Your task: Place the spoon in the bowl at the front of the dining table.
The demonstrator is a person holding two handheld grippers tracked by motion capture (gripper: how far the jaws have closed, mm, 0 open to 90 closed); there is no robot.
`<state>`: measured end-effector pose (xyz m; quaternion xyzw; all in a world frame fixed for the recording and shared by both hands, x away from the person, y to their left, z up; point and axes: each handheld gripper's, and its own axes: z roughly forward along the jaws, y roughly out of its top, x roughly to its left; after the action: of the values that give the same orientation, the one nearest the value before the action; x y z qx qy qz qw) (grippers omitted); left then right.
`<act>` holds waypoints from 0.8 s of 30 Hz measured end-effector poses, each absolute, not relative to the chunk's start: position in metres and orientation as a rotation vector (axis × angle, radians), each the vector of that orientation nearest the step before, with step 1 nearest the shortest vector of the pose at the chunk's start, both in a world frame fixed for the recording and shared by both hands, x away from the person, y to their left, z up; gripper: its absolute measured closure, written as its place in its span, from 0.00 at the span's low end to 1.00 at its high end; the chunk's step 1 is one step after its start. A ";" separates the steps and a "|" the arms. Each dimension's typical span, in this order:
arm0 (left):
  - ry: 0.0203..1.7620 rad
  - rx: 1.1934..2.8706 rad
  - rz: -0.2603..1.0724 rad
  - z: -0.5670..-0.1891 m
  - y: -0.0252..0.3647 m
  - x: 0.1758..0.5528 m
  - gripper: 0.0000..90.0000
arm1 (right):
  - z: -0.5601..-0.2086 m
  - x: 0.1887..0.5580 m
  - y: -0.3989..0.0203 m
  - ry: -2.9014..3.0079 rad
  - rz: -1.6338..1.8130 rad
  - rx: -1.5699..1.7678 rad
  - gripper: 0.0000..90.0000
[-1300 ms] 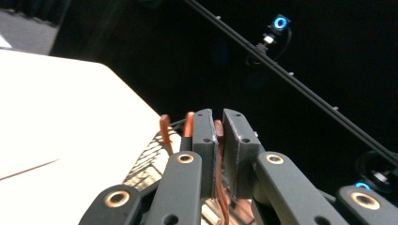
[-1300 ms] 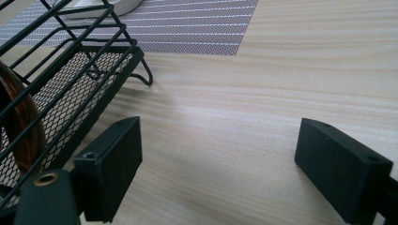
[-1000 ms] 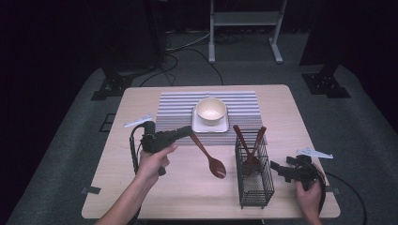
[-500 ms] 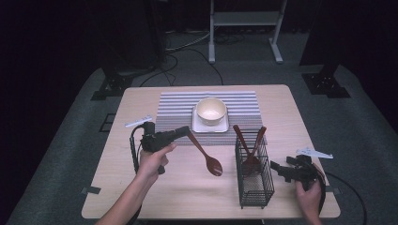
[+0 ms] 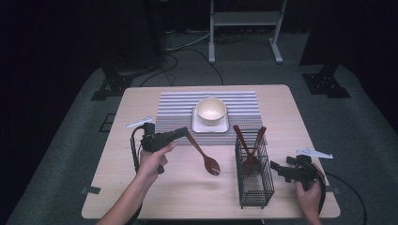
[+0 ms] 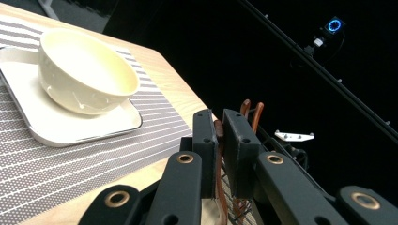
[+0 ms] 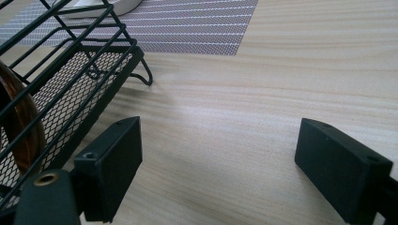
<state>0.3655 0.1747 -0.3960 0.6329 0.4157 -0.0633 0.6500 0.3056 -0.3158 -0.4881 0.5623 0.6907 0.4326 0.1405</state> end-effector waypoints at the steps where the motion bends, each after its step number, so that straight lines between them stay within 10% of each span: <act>1: 0.948 1.438 -0.144 -0.397 0.175 0.366 0.93 | -0.488 0.306 -0.316 1.995 1.249 1.623 0.16; 24: 0.983 1.422 -0.117 -0.399 0.178 0.381 0.93 | -0.488 0.306 -0.316 1.996 1.248 1.620 0.16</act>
<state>0.3805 0.1785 -0.3992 0.6252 0.4323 -0.0516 0.6477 0.3057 -0.3158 -0.4881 0.5613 0.6915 0.4321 0.1414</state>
